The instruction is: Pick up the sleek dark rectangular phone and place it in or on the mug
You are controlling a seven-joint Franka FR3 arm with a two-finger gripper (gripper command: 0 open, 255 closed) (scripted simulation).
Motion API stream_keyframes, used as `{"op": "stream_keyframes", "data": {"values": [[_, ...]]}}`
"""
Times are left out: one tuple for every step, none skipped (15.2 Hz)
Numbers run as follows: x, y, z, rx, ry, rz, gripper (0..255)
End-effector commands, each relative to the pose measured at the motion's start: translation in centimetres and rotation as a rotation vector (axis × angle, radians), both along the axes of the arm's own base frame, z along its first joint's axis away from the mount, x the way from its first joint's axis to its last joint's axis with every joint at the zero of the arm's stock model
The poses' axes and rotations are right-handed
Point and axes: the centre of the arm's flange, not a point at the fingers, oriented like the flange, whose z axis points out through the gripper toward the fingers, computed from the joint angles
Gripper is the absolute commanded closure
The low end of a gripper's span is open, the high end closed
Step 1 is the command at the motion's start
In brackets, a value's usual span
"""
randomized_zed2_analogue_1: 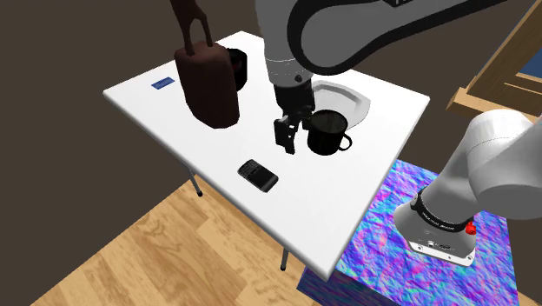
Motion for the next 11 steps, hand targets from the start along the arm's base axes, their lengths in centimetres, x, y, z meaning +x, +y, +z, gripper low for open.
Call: {"op": "stream_keyframes", "data": {"values": [[1.9,1.8,-1.5,0.002,0.0,-0.002,0],[2.8,2.5,-2.2,0.002,0.0,-0.003,0],[3.6,3.2,-2.8,0.002,0.001,-0.004,0],[4.5,4.0,-3.5,0.002,0.001,-0.004,0],[5.4,4.7,-4.2,0.002,0.001,-0.005,0],[6.2,5.4,-4.9,0.002,0.001,-0.006,0],[7.1,6.1,-5.6,0.002,0.002,-0.007,0],[8.0,6.9,-6.3,0.002,0.002,-0.008,0],[8.8,7.6,-7.0,0.002,0.002,-0.008,0],[8.9,7.6,-7.0,0.002,0.002,-0.008,0],[8.7,7.6,-7.5,0.002,0.002,-0.008,0]]}}
